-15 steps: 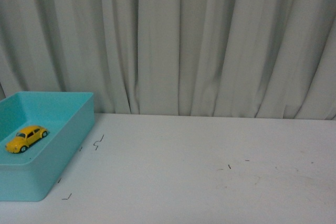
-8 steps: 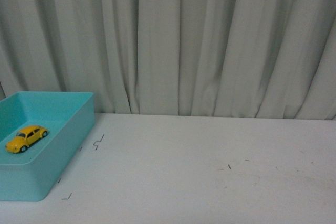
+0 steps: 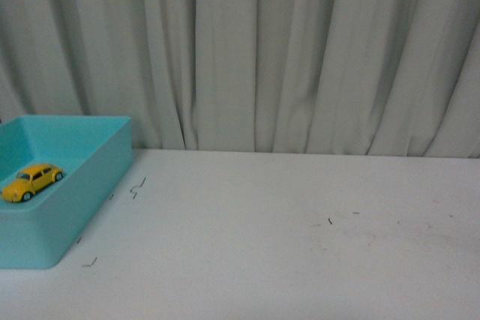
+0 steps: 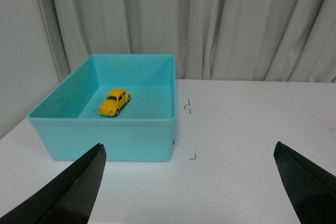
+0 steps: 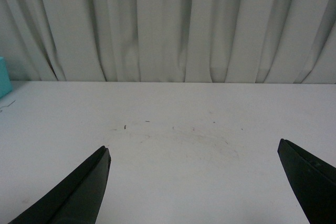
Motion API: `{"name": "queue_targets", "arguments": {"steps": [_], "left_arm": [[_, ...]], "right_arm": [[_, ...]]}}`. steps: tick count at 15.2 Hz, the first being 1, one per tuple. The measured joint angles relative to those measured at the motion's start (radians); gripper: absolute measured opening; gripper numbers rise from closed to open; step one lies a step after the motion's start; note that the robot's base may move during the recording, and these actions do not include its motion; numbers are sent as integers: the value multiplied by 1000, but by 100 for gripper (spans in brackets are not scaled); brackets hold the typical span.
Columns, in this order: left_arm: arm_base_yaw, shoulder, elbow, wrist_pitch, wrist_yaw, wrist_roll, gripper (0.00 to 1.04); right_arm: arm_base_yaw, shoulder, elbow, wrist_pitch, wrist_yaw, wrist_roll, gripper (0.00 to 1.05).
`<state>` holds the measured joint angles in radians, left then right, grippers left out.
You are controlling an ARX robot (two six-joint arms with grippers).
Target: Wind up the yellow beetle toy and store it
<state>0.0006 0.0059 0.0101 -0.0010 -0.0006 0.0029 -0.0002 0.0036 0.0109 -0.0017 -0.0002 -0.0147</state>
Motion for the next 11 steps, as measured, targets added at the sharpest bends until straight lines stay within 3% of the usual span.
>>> {"name": "queue_targets", "arguments": {"steps": [11], "left_arm": [[0, 0, 0, -3, 1, 0, 98]], "right_arm": [[0, 0, 0, -1, 0, 1, 98]]}}
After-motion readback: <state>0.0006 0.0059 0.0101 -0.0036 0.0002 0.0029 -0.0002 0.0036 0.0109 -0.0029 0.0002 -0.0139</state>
